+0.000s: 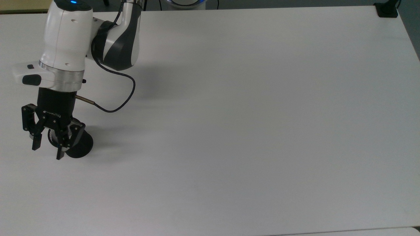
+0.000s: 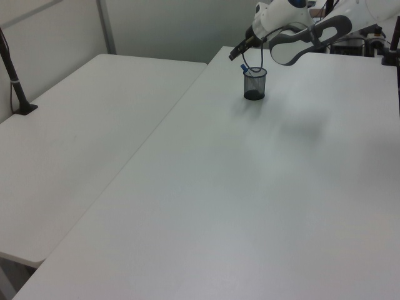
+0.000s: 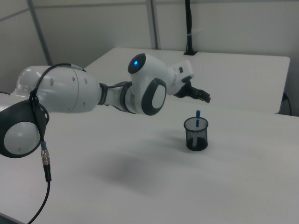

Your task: Insert the marker

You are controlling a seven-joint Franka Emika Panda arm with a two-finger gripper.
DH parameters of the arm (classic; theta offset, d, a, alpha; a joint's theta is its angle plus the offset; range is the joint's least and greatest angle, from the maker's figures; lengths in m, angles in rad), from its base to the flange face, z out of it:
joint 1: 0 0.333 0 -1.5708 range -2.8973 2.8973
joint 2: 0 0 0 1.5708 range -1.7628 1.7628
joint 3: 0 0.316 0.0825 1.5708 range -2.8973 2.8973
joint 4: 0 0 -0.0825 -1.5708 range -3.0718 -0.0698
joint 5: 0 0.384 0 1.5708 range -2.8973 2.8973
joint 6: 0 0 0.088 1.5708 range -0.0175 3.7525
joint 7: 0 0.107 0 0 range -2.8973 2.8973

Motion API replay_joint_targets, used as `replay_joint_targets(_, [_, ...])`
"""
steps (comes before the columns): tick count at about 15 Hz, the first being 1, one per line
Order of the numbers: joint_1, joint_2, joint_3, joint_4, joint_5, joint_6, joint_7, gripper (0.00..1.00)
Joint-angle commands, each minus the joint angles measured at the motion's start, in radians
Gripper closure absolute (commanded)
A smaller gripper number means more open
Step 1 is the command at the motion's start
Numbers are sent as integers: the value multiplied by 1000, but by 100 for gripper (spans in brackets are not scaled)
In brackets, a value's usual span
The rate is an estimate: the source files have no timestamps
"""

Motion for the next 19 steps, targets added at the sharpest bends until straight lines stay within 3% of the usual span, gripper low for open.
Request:
replay_joint_targets(1, [80, -76, -1, -17, -8, -159, 20, 0])
replay_joint_targets(6, [244, -231, 31, -30, -3, -590, 23, 0])
replay_joint_targets(8, [313, -324, 31, -82, 18, -730, 19, 0])
replay_joint_targets(11, [362, -403, 31, -115, 49, -884, 14, 0])
replay_joint_targets(15, [367, -495, 33, -118, 52, -1132, 8, 0])
replay_joint_targets(19, [318, -550, 36, -127, 83, -1194, -56, 0])
